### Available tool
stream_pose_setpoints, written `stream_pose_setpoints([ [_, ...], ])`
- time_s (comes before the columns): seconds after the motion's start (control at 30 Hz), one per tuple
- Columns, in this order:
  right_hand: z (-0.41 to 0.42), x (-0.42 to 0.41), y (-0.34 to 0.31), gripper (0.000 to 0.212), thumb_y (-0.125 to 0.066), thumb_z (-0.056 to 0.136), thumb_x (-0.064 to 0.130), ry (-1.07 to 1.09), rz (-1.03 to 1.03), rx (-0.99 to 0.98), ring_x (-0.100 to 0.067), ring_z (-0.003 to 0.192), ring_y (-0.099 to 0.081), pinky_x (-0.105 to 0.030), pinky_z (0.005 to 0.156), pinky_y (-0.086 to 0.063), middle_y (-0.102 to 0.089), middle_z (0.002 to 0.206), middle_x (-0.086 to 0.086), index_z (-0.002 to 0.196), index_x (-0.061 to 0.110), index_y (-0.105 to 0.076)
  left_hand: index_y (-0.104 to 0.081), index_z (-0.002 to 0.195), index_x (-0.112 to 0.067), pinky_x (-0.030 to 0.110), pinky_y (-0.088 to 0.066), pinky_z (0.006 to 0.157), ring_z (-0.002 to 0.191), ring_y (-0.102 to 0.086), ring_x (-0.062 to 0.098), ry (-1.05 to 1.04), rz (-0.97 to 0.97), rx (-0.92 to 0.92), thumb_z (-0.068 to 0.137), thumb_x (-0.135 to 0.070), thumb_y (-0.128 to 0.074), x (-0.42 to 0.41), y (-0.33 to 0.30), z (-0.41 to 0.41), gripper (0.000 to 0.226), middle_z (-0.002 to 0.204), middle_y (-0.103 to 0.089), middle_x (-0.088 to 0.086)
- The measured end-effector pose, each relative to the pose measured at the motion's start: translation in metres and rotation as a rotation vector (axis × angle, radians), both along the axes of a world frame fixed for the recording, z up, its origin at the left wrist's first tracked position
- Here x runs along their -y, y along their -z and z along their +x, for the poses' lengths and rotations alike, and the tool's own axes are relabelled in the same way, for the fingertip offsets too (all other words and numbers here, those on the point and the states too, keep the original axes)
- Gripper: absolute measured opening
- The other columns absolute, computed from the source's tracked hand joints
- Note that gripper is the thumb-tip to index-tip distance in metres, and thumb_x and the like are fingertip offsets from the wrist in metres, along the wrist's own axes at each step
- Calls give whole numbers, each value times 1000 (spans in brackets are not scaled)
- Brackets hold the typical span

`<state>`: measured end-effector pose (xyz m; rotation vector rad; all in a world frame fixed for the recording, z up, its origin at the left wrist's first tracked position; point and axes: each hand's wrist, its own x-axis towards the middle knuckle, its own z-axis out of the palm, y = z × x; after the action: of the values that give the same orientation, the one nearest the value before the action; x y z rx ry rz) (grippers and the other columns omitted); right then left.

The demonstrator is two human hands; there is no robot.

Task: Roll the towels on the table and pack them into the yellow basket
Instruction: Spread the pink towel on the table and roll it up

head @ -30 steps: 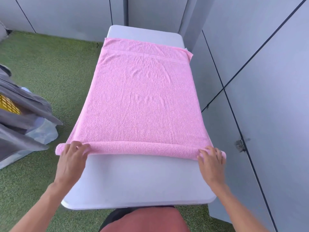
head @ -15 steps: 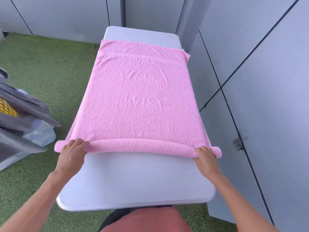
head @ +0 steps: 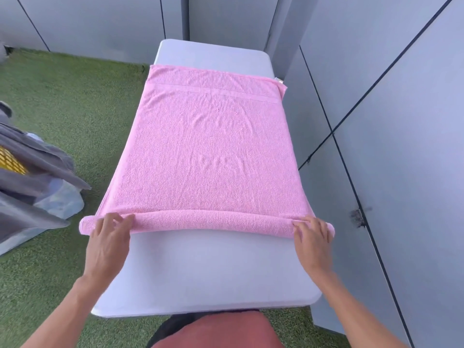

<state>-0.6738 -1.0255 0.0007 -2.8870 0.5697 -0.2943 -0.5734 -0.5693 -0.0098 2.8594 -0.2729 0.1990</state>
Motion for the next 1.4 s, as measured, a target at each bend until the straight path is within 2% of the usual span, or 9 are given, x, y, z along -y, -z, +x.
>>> stream_pose_setpoints([
  [0.07, -11, -7, 16, 39, -55, 85, 29, -77, -74, -62, -28, 120, -44, -43, 103, -29, -55, 125, -4, 120, 12, -62, -55, 124, -3, 52, -47, 75, 96, -47, 40, 30, 38, -8, 73, 1, -74, 5, 7, -13, 55, 111, -51, 18],
  [0.17, -3, -6, 29, 57, -72, 77, 10, -112, -25, -150, -34, 125, -38, -52, 109, -28, -51, 129, -10, 130, 4, -51, -51, 128, -1, 52, -45, 85, 105, -46, 40, 27, 64, -45, 72, 1, -75, 10, 12, -5, 61, 116, -51, 18],
  [0.3, 23, 4, 23, 46, -71, 71, -8, -133, 102, -209, -39, 110, -51, -53, 99, -38, -59, 111, -12, 114, 1, -58, -59, 115, -6, 53, -45, 84, 104, -51, 37, 22, 50, -139, 73, 3, -74, 14, 3, 25, 46, 108, -59, 13],
  [0.53, -6, 25, 2, 39, -56, 88, -1, -232, 198, -336, -29, 121, -44, -34, 106, -29, -55, 124, -8, 126, 4, -54, -64, 116, -14, 49, -52, 65, 97, -54, 37, 44, 18, -160, 80, 10, -63, -19, 4, 8, 44, 108, -61, 10],
  [0.77, 3, 15, 5, 42, -59, 88, 0, -136, 266, -310, -32, 120, -47, -40, 107, -32, -57, 126, -11, 129, 4, -54, -62, 121, -11, 67, -35, 93, 109, -56, 40, 66, 107, -199, 75, 4, -71, -10, 18, 18, 49, 112, -61, 12],
  [0.97, -16, 18, 1, 42, -57, 91, 3, -184, 271, -362, -28, 122, -45, -36, 107, -31, -55, 127, -6, 133, 9, -51, -63, 109, -15, 49, -42, 73, 93, -55, 32, 86, 150, -271, 83, -1, -64, -15, 7, 14, 30, 92, -58, 4],
  [1.2, 17, 22, -27, 48, -65, 81, 2, 106, 738, -273, -8, 100, -56, -3, 62, -38, -55, 121, 5, 124, 22, -55, -52, 126, -10, 45, -43, 90, 109, -55, 35, -10, -110, -547, 83, -6, -69, -12, -10, 51, 47, 121, -59, 18],
  [1.3, 22, 10, -25, 26, -70, 80, 5, 179, 475, -43, -21, 107, -50, -7, 72, -31, -48, 116, -4, 102, 18, -67, -64, 104, -6, 46, -41, 89, 105, -50, 37, -74, -270, -352, 81, 0, -70, -9, -15, 54, 24, 114, -50, 19],
  [1.4, 9, -4, -3, 13, -71, 82, 12, 106, -10, -25, -28, 112, -44, -35, 93, -34, -56, 115, -5, 92, 20, -73, -69, 91, -4, 52, -45, 78, 91, -50, 38, -8, -109, -96, 80, 5, -68, -5, -11, 28, 14, 98, -55, 15],
])
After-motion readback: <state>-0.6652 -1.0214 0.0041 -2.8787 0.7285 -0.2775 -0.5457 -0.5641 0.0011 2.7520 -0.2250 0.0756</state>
